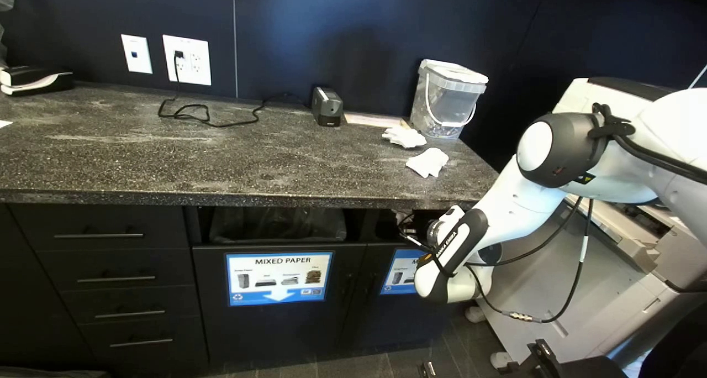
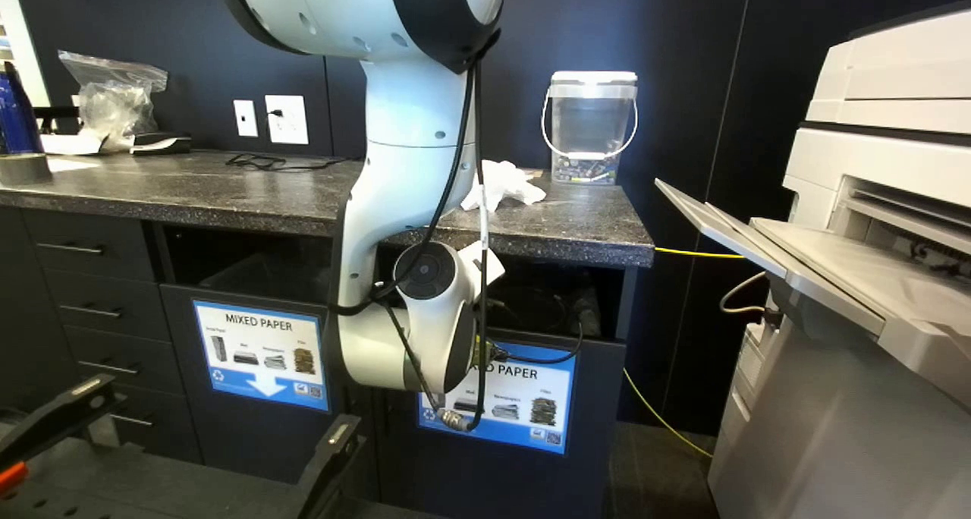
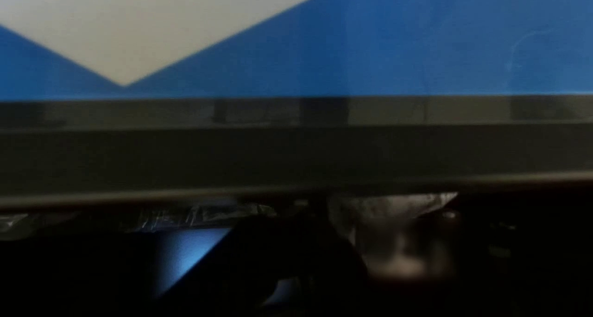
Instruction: Put the white pieces of papers in the right bin
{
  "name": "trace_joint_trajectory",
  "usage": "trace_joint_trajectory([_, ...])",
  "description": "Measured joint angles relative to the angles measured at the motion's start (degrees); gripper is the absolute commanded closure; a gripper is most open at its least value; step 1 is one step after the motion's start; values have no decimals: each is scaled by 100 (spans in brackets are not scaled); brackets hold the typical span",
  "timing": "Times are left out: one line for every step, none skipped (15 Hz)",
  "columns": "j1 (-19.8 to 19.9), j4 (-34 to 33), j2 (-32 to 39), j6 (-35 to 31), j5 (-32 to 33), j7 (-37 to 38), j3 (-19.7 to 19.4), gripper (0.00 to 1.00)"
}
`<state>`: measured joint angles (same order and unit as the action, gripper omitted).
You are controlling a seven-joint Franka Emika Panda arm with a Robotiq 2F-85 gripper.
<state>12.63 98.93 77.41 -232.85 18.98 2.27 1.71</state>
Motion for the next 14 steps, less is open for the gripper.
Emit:
trace_joint_trajectory([-37,5,-6,-6,-59,-5,-32,18])
trace_joint_trajectory([-73,22,-26,-18,-121,-8,-67,12])
trace_joint_trajectory([-107,51,-61,-32,-190,-20,-102,5])
trace_joint_trajectory([-142,95,-113,-43,-252,-28,-139,0])
trace_joint_trajectory([-176,168,-181,-50,-309,-39,-175,0])
trace_joint_trajectory([-212,273,-277,-59,-383,-56,-211,0])
trace_joint_trajectory([-251,416,-399,-98,-448,-93,-245,0])
trace_joint_trajectory([-290,593,-541,-146,-504,-130,-276,0])
trace_joint_trajectory([-332,807,-715,-155,-557,-157,-308,0])
trace_joint_trajectory([-380,1049,-896,-115,-627,-191,-343,0])
trace_joint_trajectory([-424,1307,-1082,-22,-655,-209,-376,0])
trace_joint_trajectory([-458,1567,-1288,130,-673,-215,-402,0])
trace_joint_trajectory([-490,1836,-1526,370,-680,-235,-432,0])
trace_joint_trajectory([-523,2093,-1782,670,-682,-257,-463,0])
